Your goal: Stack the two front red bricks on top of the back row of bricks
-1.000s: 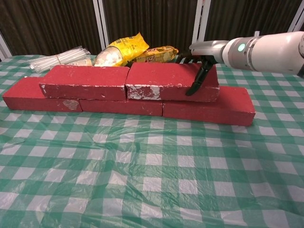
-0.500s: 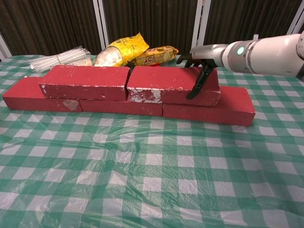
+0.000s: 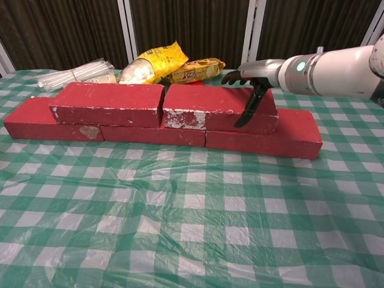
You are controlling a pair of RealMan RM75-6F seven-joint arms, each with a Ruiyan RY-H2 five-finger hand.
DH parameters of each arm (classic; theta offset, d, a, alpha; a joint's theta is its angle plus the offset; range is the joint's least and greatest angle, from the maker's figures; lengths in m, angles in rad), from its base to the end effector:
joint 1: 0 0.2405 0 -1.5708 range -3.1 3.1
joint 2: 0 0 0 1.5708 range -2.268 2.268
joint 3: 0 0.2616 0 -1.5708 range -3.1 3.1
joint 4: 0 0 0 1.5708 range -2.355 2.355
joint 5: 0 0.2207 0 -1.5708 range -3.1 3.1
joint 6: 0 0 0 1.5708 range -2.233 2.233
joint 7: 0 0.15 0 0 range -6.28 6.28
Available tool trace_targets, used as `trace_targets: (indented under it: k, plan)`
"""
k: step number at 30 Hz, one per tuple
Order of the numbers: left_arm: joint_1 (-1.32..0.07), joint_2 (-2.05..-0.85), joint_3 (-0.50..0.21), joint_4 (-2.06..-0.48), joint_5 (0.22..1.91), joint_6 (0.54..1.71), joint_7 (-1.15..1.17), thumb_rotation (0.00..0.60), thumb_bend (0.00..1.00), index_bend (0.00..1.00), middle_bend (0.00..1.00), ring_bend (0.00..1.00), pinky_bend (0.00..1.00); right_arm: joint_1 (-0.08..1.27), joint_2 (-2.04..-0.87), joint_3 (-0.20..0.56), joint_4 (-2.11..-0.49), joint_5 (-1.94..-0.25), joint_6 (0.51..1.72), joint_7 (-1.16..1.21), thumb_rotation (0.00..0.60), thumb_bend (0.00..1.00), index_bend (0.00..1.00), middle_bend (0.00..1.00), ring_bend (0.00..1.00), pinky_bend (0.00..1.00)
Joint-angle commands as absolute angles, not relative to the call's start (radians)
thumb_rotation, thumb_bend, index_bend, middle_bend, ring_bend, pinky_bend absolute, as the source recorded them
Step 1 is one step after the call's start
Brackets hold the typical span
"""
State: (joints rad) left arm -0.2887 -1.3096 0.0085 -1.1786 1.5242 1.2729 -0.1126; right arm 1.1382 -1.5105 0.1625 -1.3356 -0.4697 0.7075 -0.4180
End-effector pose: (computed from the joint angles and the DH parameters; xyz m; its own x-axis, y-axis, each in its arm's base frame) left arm -0.3617 0.2547 0.1007 0.5408 0.1460 0.8284 0.8387 -0.1689 -0.5178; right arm -0.1005 -0.4394 -0.0275 0.4065 -0.4495 0.7954 -0.9132 -0.2271 0.3384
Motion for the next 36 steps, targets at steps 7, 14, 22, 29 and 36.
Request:
trace_targets:
  k: [7,14,22,29,36]
  plan:
    - [-0.285,-1.308,0.007,-1.178,1.524,1.281,-0.114,0.600,0.35,0.00,0.00,0.00,0.00,1.114,-1.459,0.196,-1.402,-0.490,0.737,-0.373,0.600,0.13,0.00,0.11,0.11,0.07]
    - [-0.275,-1.300,0.006,-1.191,1.533,1.310,-0.107,0.600,0.35,0.00,0.00,0.00,0.00,1.011,-1.310,0.194,-1.519,-0.624,0.775,-0.282,0.600,0.13,0.00,0.10,0.08,0.06]
    - [-0.270,-1.298,0.005,-1.204,1.539,1.327,-0.085,0.600,0.35,0.00,0.00,0.00,0.00,0.895,-1.187,0.104,-1.515,-0.797,0.771,-0.245,0.600,0.20,0.35,0.08,0.00,0.00]
    - [-0.276,-1.306,0.003,-1.206,1.538,1.318,-0.066,0.600,0.37,0.00,0.00,0.00,0.00,0.866,-1.217,0.088,-1.437,-0.835,0.705,-0.188,0.600,0.20,0.41,0.07,0.00,0.00]
    - [-0.278,-1.310,0.002,-1.199,1.532,1.309,-0.063,0.600,0.37,0.00,0.00,0.00,0.00,0.884,-1.303,0.110,-1.346,-0.848,0.666,-0.167,0.600,0.20,0.33,0.04,0.00,0.00]
